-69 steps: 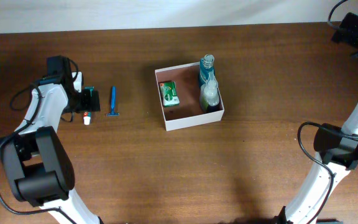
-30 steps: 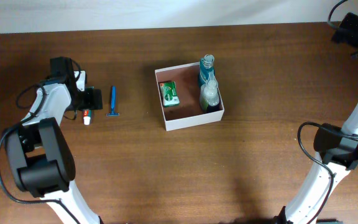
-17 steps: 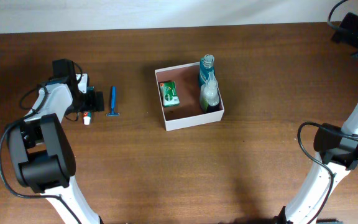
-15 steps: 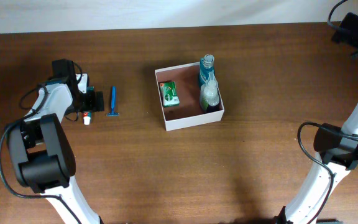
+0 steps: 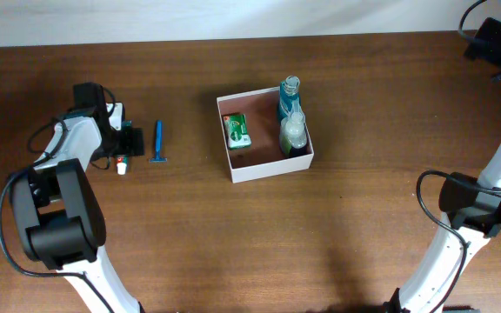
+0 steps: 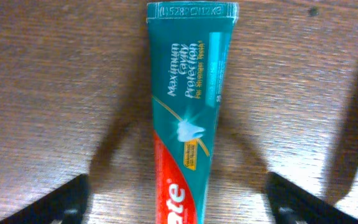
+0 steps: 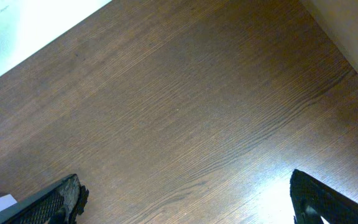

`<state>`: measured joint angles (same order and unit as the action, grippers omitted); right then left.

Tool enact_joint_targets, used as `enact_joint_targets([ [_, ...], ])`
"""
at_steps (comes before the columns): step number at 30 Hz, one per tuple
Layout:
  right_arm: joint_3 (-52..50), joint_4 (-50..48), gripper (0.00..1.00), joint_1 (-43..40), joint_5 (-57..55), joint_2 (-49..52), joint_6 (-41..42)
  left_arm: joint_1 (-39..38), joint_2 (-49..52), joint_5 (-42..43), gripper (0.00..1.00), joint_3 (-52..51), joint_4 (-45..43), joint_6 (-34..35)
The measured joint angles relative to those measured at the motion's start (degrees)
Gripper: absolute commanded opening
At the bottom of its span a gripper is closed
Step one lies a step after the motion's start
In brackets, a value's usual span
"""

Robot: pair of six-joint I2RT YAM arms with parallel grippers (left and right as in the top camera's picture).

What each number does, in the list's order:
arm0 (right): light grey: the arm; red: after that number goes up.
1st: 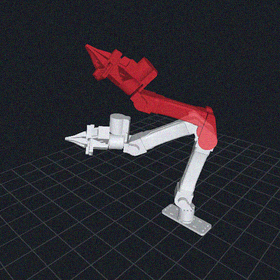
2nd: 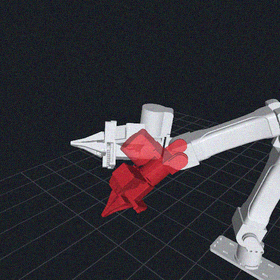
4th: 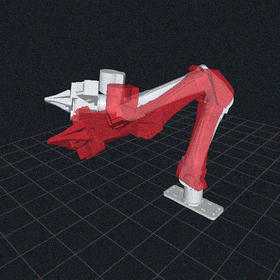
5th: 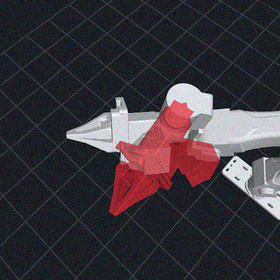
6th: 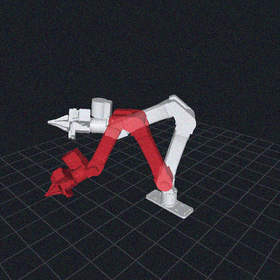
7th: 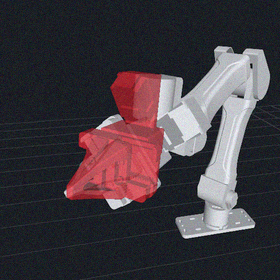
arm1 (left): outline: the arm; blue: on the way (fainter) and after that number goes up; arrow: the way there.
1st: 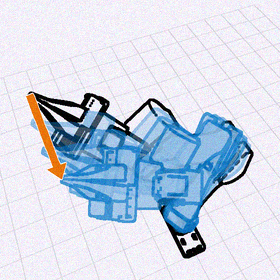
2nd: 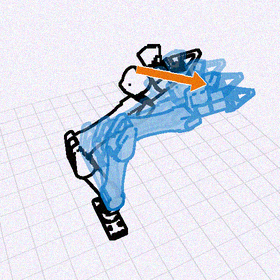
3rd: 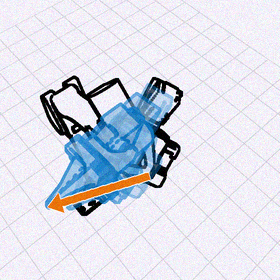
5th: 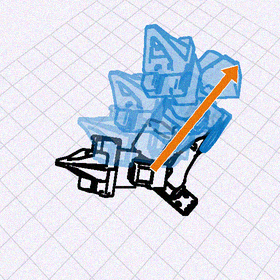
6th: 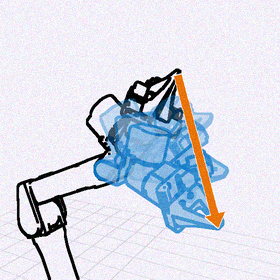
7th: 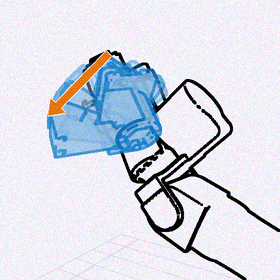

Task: Pack container
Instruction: 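Lower and close the left gripper on the toothpaste tube, then lift the toothpaste tube and carry it over the pink box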

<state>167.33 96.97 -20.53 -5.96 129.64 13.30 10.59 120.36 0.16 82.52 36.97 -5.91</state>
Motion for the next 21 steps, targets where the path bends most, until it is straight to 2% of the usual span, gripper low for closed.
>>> enact_joint_targets([
  [4,0.0,0.0,0.98,0.0,0.0,0.0,0.0,-0.1,0.0,0.3,0.35,0.0,0.0,0.1],
  [6,0.0,0.0,0.98,0.0,0.0,0.0,0.0,-0.1,0.1,0.3,0.25,0.0,0.0,0.0],
  [10,0.0,0.0,0.98,0.0,0.0,0.0,0.0,-0.1,0.1,0.3,0.24,0.2,0.5,-0.1],
  [12,0.0,0.0,0.98,0.0,0.0,0.0,0.0,-0.1,0.2,0.2,0.14,0.7,1.6,-0.1],
  [16,0.0,0.0,0.98,0.0,0.0,0.0,0.0,-0.1,0.2,0.2,0.01,2.4,3.9,-0.1],
  [21,0.0,0.0,0.98,0.0,0.0,0.0,0.0,-0.1,0.5,0.2,0.05,5.4,5.9,-0.1],
])
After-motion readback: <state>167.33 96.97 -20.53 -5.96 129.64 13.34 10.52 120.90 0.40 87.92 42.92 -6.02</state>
